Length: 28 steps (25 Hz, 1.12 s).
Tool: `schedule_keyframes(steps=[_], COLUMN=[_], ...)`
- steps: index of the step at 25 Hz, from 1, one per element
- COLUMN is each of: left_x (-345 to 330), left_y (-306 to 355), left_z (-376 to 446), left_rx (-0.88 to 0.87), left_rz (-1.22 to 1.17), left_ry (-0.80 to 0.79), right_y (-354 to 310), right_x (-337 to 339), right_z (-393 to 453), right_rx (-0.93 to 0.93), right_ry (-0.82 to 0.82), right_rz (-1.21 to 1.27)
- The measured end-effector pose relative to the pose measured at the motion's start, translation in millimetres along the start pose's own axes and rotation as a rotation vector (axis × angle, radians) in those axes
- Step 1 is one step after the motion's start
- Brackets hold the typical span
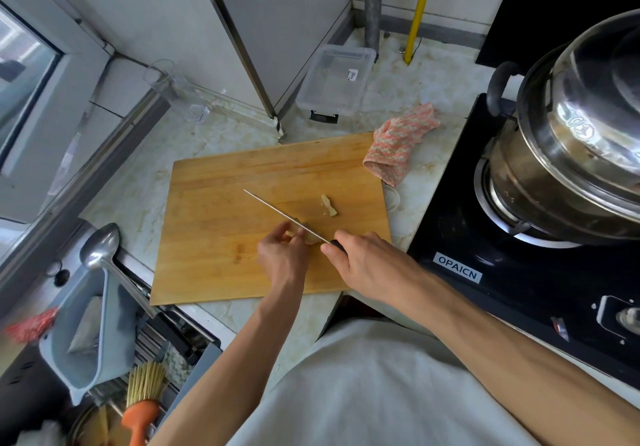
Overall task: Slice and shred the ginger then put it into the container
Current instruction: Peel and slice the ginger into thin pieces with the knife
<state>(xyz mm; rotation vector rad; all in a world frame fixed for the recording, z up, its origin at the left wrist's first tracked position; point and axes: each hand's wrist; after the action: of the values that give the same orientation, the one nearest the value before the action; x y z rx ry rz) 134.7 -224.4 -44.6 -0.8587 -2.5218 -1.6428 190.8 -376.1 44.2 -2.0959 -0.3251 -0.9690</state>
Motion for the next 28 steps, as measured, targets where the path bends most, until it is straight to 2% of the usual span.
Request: schedule_keyframes(steps=[9, 17, 20, 24, 28], left_x=[2, 2, 2, 7, 8], left_y=[-6, -10, -11, -13, -13], left_z=[6, 10, 10, 12, 12], left_rx=[0.007, 0.014, 0.009, 0.001, -0.007], left_rz=[-0.033, -0.066, -0.074, -0.06, -0.05], left_ry=[-0.018, -0.012, -0.032, -0.064, -0.078], right_y=[-1, 6, 12, 17, 17], right_x=[3, -9, -14, -8, -1], right_z=[-5, 4, -8, -12, -19], right_rx=[-0.054, -0.058, -0.057, -0.092, -0.075], right_ry=[-0.029, -0.038, 0.008, 0.059, 0.032], right_rz=[-0.049, 0.044, 0.05, 0.193, 0.163])
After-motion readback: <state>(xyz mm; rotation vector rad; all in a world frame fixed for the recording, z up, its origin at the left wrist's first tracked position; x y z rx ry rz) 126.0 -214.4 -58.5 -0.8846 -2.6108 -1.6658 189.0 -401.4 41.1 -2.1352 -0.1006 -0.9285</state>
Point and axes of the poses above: each hand's wrist, its own z-axis towards the middle knuckle, its own x-axis out of the back of the hand, y = z × x, and after that the axes turned 6 degrees about -z, right-handed
